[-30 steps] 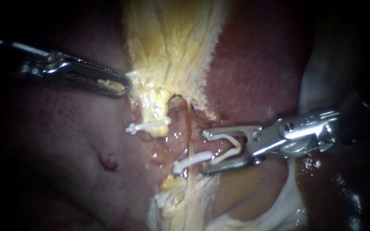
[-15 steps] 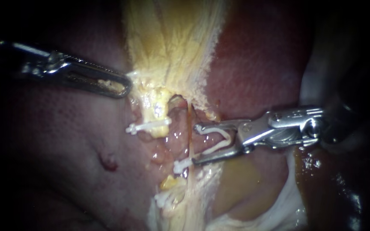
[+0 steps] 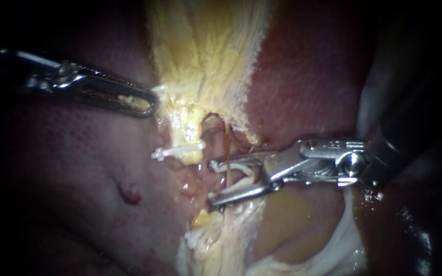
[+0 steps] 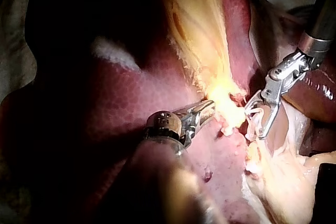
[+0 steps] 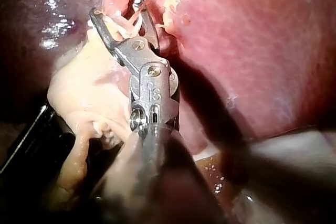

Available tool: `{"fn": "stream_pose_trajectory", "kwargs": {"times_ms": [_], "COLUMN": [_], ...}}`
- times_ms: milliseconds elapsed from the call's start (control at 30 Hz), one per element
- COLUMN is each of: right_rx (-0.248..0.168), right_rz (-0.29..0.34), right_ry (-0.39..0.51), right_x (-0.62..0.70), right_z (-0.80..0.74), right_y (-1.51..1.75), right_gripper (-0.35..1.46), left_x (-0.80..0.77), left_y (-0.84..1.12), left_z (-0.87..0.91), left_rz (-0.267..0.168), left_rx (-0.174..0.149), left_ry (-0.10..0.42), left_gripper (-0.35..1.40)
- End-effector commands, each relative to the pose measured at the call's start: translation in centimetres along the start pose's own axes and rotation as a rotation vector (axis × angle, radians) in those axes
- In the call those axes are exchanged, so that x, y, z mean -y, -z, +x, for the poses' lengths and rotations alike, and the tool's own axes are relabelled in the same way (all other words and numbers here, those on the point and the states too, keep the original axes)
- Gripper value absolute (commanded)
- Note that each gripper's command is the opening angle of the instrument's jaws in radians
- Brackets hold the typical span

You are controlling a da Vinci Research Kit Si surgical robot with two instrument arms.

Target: Clipping second clip right tube

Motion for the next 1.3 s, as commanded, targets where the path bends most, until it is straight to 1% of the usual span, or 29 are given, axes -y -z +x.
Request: {"fn": "stream_pose_trajectory", "kwargs": {"times_ms": [33, 167, 233, 400, 567, 667, 800, 900, 1000, 1067, 1233, 1300], "right_rx": [-0.005, -0.017, -0.021, -0.051, -0.078, -0.09, -0.084, -0.081, -0.085, -0.084, -0.086, -0.087], "right_rz": [0.008, 0.043, 0.05, 0.087, 0.131, 0.164, 0.199, 0.211, 0.214, 0.217, 0.209, 0.207], "right_ry": [-0.006, -0.017, -0.025, -0.032, -0.053, -0.053, -0.046, -0.044, -0.046, -0.046, -0.046, -0.052], "right_x": [0.01, 0.06, 0.08, 0.14, 0.29, 0.4, 0.55, 0.64, 0.67, 0.66, 0.58, 0.56], "right_z": [0.01, 0.02, 0.03, 0.07, 0.13, 0.18, 0.25, 0.3, 0.34, 0.35, 0.32, 0.29], "right_y": [0.0, -0.03, -0.03, -0.03, -0.06, -0.08, -0.1, -0.11, -0.1, -0.09, -0.06, -0.02], "right_gripper": [0.5, 0.5, 0.5, 0.5, 0.49, 0.49, 0.49, 0.48, 0.48, 0.48, 0.44, 0.39], "left_x": [0.0, 0.0, 0.0, 0.0, 0.0, 0.0, 0.0, -0.01, -0.01, -0.01, -0.01, -0.01], "left_y": [0.0, 0.0, 0.0, 0.0, 0.0, 0.0, 0.0, 0.0, 0.0, -0.01, -0.01, -0.01], "left_z": [0.0, 0.0, 0.0, 0.0, 0.0, 0.0, 0.0, 0.01, 0.01, 0.01, 0.01, 0.01], "left_rz": [0.0, 0.0, 0.0, 0.0, 0.0, 0.0, 0.0, 0.0, 0.0, 0.0, 0.0, 0.0], "left_rx": [0.0, 0.0, 0.0, 0.0, 0.0, 0.0, 0.0, 0.0, 0.0, 0.0, 0.0, 0.0], "left_ry": [0.0, 0.0, 0.0, 0.0, 0.0, 0.0, 0.0, 0.0, 0.0, 0.0, 0.0, 0.0], "left_gripper": [-0.35, -0.35, -0.35, -0.35, -0.35, -0.35, -0.35, -0.35, -0.35, -0.35, -0.35, -0.35]}}
